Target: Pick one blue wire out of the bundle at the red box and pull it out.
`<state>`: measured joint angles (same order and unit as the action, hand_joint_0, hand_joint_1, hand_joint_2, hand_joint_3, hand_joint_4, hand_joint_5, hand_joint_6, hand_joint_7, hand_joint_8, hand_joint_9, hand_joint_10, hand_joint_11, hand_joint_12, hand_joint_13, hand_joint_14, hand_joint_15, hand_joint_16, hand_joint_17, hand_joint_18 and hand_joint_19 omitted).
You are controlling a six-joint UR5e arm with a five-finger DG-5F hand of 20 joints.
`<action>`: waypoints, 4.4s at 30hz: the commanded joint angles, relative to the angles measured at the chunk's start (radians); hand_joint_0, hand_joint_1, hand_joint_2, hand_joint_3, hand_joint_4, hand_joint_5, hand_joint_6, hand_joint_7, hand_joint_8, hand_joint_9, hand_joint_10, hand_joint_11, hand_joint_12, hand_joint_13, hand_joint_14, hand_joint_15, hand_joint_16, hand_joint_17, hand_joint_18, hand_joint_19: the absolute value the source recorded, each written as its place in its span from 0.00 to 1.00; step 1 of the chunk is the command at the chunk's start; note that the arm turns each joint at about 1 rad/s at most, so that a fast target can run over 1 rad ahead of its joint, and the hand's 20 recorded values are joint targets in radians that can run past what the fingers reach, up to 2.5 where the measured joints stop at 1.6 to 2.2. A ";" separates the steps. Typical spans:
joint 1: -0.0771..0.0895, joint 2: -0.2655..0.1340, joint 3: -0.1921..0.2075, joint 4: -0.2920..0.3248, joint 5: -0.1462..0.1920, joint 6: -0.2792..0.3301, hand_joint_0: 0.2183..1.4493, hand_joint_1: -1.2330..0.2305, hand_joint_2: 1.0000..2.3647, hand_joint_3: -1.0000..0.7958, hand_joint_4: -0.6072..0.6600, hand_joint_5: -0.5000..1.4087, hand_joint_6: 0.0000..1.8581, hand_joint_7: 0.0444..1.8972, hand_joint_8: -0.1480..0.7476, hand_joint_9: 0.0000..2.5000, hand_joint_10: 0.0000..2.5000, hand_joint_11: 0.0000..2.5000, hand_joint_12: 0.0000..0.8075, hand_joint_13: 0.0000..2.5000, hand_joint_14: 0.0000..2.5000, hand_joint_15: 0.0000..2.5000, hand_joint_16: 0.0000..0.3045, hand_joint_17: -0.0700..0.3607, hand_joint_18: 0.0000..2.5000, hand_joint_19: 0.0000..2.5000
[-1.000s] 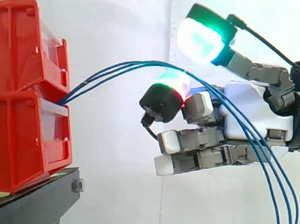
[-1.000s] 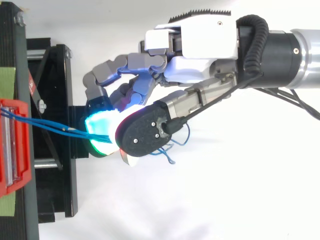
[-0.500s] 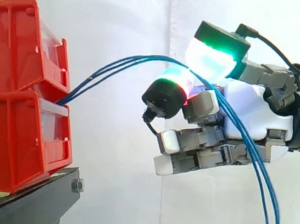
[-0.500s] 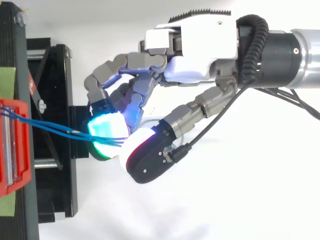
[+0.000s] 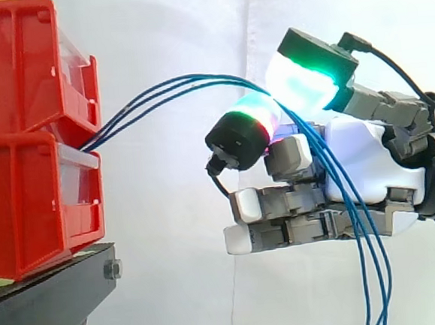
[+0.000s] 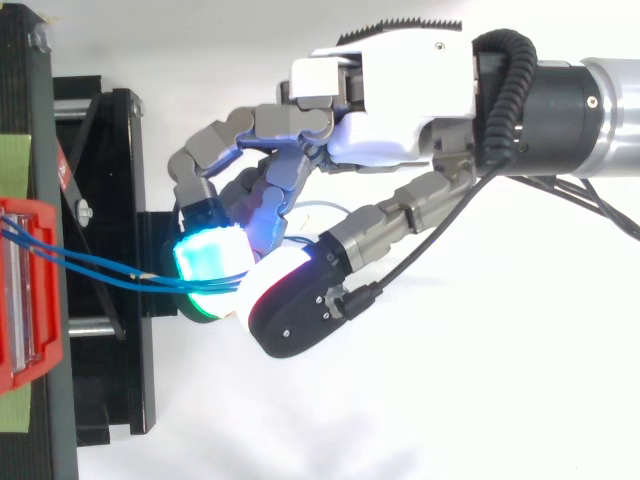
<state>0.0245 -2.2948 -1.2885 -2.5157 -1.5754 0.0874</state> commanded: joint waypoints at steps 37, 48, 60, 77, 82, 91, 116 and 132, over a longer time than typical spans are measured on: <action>0.000 0.000 0.000 0.000 0.000 0.002 0.40 0.18 0.01 0.33 0.56 0.19 0.47 0.76 0.43 0.38 0.01 0.32 0.45 0.26 0.01 0.20 0.19 0.46 0.18 0.15; 0.000 0.000 0.000 0.000 0.000 0.002 0.34 0.22 0.00 0.28 0.61 0.19 0.48 0.70 0.42 0.38 0.01 0.32 0.45 0.26 0.01 0.20 0.19 0.46 0.19 0.16; 0.000 0.000 0.000 0.000 0.000 0.000 0.21 0.40 0.00 0.28 0.59 0.20 0.45 0.65 0.47 0.40 0.01 0.32 0.50 0.26 0.01 0.21 0.21 0.50 0.18 0.19; 0.000 0.000 0.000 0.002 0.000 0.000 0.27 0.38 0.01 0.36 0.58 0.20 0.46 0.69 0.45 0.41 0.01 0.32 0.47 0.26 0.01 0.21 0.19 0.47 0.15 0.20; 0.000 0.000 0.000 0.000 0.000 0.000 0.28 0.35 0.01 0.41 0.58 0.20 0.47 0.70 0.45 0.42 0.01 0.33 0.47 0.26 0.01 0.22 0.19 0.47 0.16 0.20; 0.000 0.000 0.000 0.002 0.000 0.000 0.32 0.24 0.01 0.37 0.60 0.19 0.47 0.68 0.44 0.39 0.01 0.33 0.46 0.25 0.01 0.21 0.19 0.46 0.16 0.18; 0.000 0.000 0.000 0.002 0.000 0.000 0.28 0.45 0.01 0.34 0.59 0.21 0.45 0.71 0.45 0.44 0.01 0.33 0.47 0.26 0.01 0.22 0.19 0.47 0.14 0.21; 0.000 0.000 0.000 0.003 0.000 0.000 0.33 0.24 0.01 0.36 0.63 0.19 0.47 0.68 0.44 0.42 0.01 0.35 0.46 0.26 0.01 0.21 0.19 0.46 0.16 0.18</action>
<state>0.0245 -2.2948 -1.2885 -2.5130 -1.5754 0.0875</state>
